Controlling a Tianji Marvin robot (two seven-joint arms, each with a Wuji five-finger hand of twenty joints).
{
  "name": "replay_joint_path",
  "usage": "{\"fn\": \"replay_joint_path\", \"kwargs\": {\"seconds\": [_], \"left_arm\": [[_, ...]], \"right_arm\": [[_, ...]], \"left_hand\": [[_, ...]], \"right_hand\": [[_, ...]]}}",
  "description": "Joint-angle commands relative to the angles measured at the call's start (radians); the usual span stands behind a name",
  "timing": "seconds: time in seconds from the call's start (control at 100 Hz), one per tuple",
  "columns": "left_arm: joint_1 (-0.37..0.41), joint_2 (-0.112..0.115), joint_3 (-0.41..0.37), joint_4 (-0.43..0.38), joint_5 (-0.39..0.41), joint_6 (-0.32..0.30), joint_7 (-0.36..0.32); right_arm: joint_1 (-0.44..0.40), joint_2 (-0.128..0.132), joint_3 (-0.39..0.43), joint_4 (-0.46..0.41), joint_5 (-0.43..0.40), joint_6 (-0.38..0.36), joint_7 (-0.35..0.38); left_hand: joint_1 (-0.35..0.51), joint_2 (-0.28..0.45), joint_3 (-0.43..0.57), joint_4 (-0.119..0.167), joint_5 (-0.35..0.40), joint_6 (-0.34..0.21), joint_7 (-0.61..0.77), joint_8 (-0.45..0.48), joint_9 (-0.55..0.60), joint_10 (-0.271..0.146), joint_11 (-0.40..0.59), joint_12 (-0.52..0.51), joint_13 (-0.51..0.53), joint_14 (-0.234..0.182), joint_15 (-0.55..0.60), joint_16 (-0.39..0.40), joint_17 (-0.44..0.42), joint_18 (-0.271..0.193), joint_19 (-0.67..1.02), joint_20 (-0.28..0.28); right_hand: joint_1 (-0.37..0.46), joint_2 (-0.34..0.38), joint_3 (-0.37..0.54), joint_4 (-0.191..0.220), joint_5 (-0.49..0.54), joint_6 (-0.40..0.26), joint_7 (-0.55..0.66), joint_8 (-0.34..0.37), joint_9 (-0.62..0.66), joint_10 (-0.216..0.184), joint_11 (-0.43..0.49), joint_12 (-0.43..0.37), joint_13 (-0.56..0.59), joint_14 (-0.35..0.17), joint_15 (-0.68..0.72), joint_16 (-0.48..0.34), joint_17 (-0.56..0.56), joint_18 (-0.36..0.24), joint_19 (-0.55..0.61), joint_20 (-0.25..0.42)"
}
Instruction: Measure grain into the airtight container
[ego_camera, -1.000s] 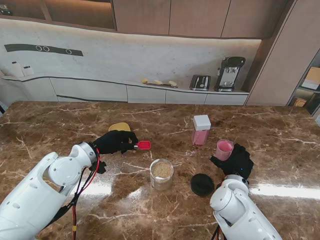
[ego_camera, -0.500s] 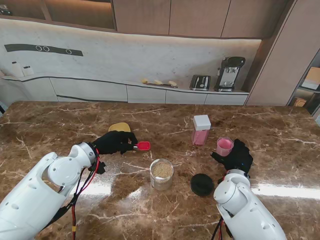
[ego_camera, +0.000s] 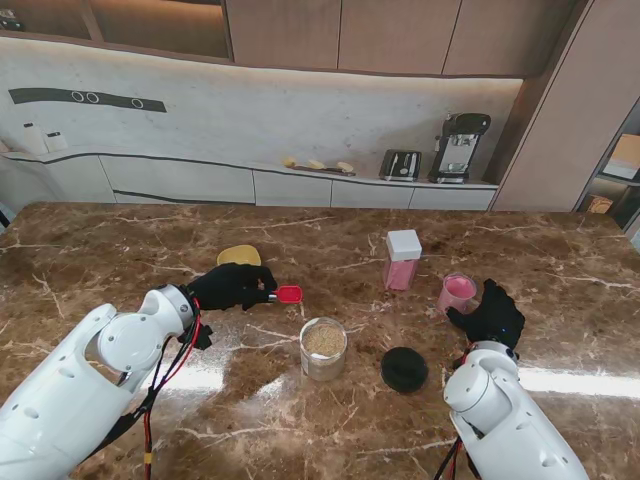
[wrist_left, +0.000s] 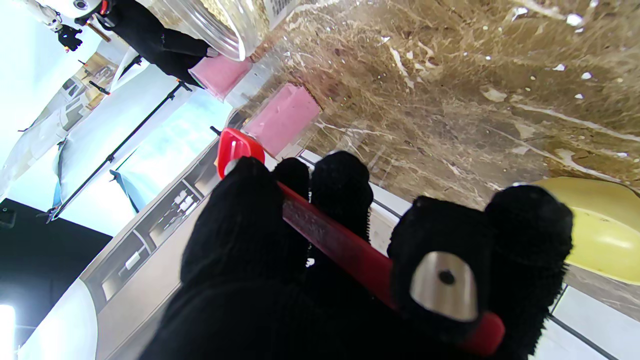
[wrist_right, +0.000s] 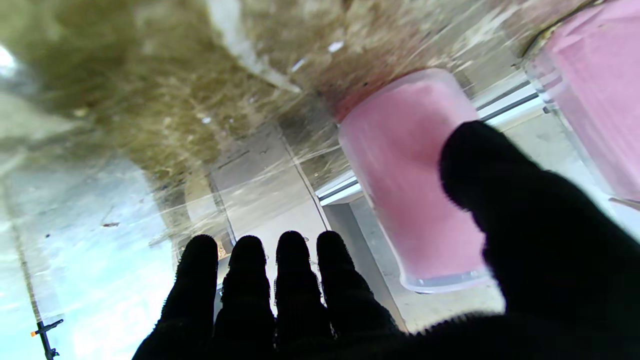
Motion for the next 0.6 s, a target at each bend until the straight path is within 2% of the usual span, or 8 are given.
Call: {"fn": "replay_joint_path", "kwargs": {"seconds": [0.0,0.16,0.21,0.37,0.4,0.46,0.53,0.59], "left_arm": [[0.002,-0.001,0.004,0.003,0.001,0.006,0.001],[0.003,0.000,0.003,0.002,0.002,0.007,0.000],[0.005,0.000,0.002,0.001,0.002,0.009,-0.001],[0.009,0.000,-0.001,-0.001,0.002,0.011,-0.003],[0.009,0.000,-0.001,-0.001,0.002,0.011,-0.002],[0.010,0.000,-0.001,-0.001,0.002,0.011,-0.002],[0.010,0.000,-0.002,-0.002,0.003,0.010,0.000],[0.011,0.000,-0.004,-0.002,0.003,0.010,0.001]], "right_arm": [[-0.016,0.004,0.004,-0.008,-0.003,-0.004,0.011],[-0.015,0.001,0.004,-0.002,-0.010,-0.027,-0.021],[-0.017,0.002,0.004,-0.004,-0.006,-0.045,-0.017],[-0.022,0.015,-0.005,-0.012,-0.004,-0.079,0.033],[-0.019,0.014,-0.008,-0.008,0.001,-0.081,0.035],[-0.010,0.010,-0.014,-0.001,0.019,-0.080,0.036],[0.010,-0.004,-0.027,0.029,0.050,-0.085,0.004],[0.028,-0.020,-0.039,0.054,0.089,-0.079,-0.024]], "left_hand": [[0.012,0.037,0.036,0.037,-0.019,-0.073,-0.004,-0.002,0.046,-0.038,0.034,0.017,0.048,0.039,0.098,0.000,0.008,0.014,0.061,0.028],[0.012,0.038,0.036,0.037,-0.020,-0.072,-0.004,-0.003,0.046,-0.038,0.034,0.017,0.048,0.039,0.098,0.000,0.008,0.014,0.061,0.027],[0.012,0.037,0.036,0.037,-0.020,-0.072,-0.004,-0.003,0.046,-0.038,0.034,0.017,0.048,0.039,0.098,0.000,0.008,0.014,0.061,0.027],[0.011,0.037,0.036,0.037,-0.019,-0.072,-0.004,-0.004,0.046,-0.037,0.034,0.018,0.047,0.039,0.098,0.000,0.008,0.014,0.061,0.027],[0.011,0.038,0.036,0.037,-0.019,-0.073,-0.004,-0.004,0.046,-0.037,0.034,0.018,0.047,0.039,0.098,0.000,0.007,0.014,0.061,0.027],[0.011,0.037,0.036,0.037,-0.018,-0.073,-0.004,-0.004,0.046,-0.037,0.034,0.018,0.047,0.039,0.098,-0.001,0.006,0.013,0.061,0.027],[0.011,0.037,0.036,0.037,-0.019,-0.075,-0.004,-0.004,0.045,-0.037,0.033,0.019,0.047,0.039,0.098,-0.001,0.004,0.013,0.060,0.027],[0.011,0.036,0.036,0.037,-0.018,-0.075,-0.004,-0.004,0.045,-0.036,0.033,0.019,0.047,0.039,0.098,-0.001,0.004,0.013,0.060,0.027]], "right_hand": [[-0.002,0.003,0.107,0.017,0.015,-0.020,0.017,-0.018,0.019,-0.024,0.019,-0.009,0.028,-0.018,0.012,0.018,0.005,0.001,-0.010,0.039],[0.017,0.009,0.227,0.018,0.024,-0.027,0.033,-0.032,0.039,-0.030,0.039,-0.007,0.058,-0.023,0.026,0.019,0.029,0.000,0.001,0.040],[0.014,-0.027,0.243,0.014,0.013,-0.022,0.033,-0.037,0.026,-0.028,0.040,-0.010,0.051,-0.023,0.025,0.017,0.024,0.001,-0.002,0.037],[0.019,-0.149,-0.015,-0.051,-0.099,0.028,-0.051,-0.038,-0.080,-0.009,0.018,-0.016,-0.008,-0.024,-0.002,0.010,-0.012,-0.009,-0.023,0.032],[-0.001,-0.174,-0.019,-0.063,-0.094,0.032,-0.076,-0.039,-0.084,-0.008,0.001,-0.022,-0.018,-0.025,-0.006,0.010,-0.017,-0.013,-0.026,0.033],[-0.072,-0.249,0.066,-0.101,-0.069,0.042,-0.158,-0.049,-0.091,-0.002,-0.047,-0.029,-0.036,-0.026,-0.014,0.012,-0.025,-0.019,-0.032,0.042],[-0.138,-0.292,0.138,-0.132,-0.061,0.051,-0.189,-0.119,-0.102,0.000,-0.107,-0.027,-0.066,-0.031,-0.023,0.013,-0.038,-0.028,-0.040,0.049],[-0.176,-0.289,0.154,-0.147,-0.053,0.055,-0.192,-0.263,-0.113,0.000,-0.176,0.001,-0.100,-0.038,-0.033,0.012,-0.057,-0.037,-0.054,0.062]]}}
